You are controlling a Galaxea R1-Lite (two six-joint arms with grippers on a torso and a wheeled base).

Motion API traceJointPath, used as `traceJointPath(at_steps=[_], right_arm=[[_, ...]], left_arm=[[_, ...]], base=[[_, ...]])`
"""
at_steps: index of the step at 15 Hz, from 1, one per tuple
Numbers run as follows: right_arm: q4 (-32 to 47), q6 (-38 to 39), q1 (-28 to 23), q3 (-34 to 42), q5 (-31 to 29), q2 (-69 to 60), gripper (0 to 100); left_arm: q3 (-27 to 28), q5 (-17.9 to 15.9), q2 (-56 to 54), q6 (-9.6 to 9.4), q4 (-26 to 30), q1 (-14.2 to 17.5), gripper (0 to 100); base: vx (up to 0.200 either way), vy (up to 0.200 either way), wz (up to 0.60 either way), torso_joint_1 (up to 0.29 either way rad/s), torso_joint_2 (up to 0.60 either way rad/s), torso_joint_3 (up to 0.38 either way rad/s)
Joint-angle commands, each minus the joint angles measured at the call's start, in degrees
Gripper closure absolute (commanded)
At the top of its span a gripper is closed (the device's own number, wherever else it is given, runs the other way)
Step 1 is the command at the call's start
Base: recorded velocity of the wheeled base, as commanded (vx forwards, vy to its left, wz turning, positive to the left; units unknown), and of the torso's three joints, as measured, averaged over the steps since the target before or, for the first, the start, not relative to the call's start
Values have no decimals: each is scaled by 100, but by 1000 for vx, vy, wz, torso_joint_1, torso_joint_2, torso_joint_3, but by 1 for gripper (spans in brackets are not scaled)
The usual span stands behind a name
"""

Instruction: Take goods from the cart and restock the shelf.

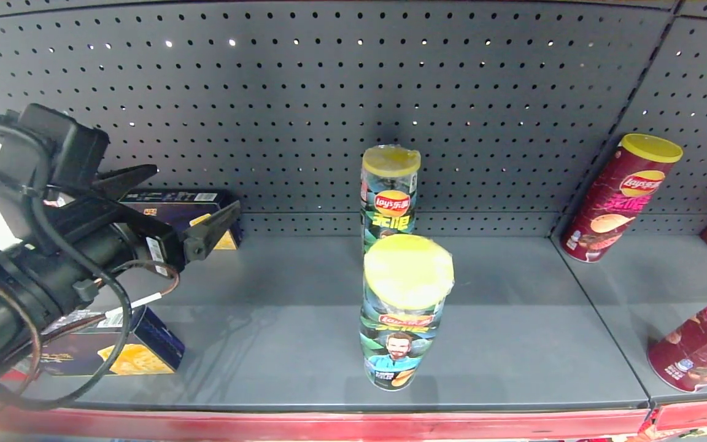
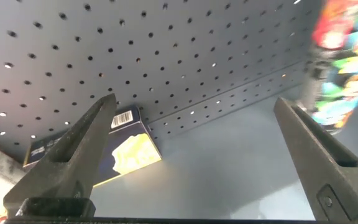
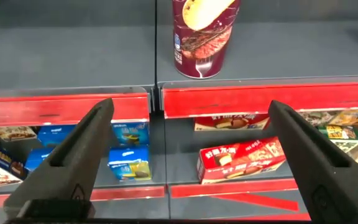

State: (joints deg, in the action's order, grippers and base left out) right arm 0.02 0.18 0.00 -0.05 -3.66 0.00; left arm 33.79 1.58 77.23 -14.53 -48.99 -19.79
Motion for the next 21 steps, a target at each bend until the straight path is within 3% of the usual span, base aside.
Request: traceJointPath(at_steps=[1, 5, 7, 9, 11, 14, 15, 16, 17, 18, 20, 21], right_arm=[[-2, -1, 0, 5, -3, 0, 0], [-2, -1, 0, 5, -3, 0, 0], [-2, -1, 0, 5, -3, 0, 0], [-2, -1, 0, 5, -3, 0, 0], [-2, -1, 0, 5, 5, 0, 0], [-2, -1, 0, 5, -3, 0, 0], [-2, -1, 0, 5, -3, 0, 0], [-2, -1, 0, 5, -3, 0, 0], [-2, -1, 0, 5, -3, 0, 0], [6, -1, 0, 5, -3, 0, 0], [-2, -1, 0, 5, -3, 0, 0], [-2, -1, 0, 5, -3, 0, 0]], left_arm=[[-303, -97, -621, 29, 13, -69, 0], [-866, -264, -1456, 29, 250, -131, 0], [-1296, -211, -2150, 170, 312, -228, 0], [-1393, -150, -2713, 170, 496, -263, 0], [-1938, -176, -3689, 319, 971, -96, 0], [-3309, -220, -5473, 680, 1085, 722, 0], [-3379, -405, -5886, 873, 1313, 1188, 0], [-3379, -572, -6000, 943, 1498, 1390, 0], [-3379, -1301, -6316, 1172, 2131, 1987, 0], [-3379, -1644, -6677, 1225, 2781, 2242, 0], [-3379, -1679, -7248, 1172, 3836, 2374, 0], [-3379, -1679, -7318, 1005, 4328, 2277, 0]], base=[[0, 0, 0, 0, 0, 0], [0, 0, 0, 0, 0, 0], [0, 0, 0, 0, 0, 0], [0, 0, 0, 0, 0, 0], [0, 0, 0, 0, 0, 0], [0, 0, 0, 0, 0, 0], [0, 0, 0, 0, 0, 0], [0, 0, 0, 0, 0, 0], [0, 0, 0, 0, 0, 0], [0, 0, 0, 0, 0, 0], [0, 0, 0, 0, 0, 0], [0, 0, 0, 0, 0, 0]])
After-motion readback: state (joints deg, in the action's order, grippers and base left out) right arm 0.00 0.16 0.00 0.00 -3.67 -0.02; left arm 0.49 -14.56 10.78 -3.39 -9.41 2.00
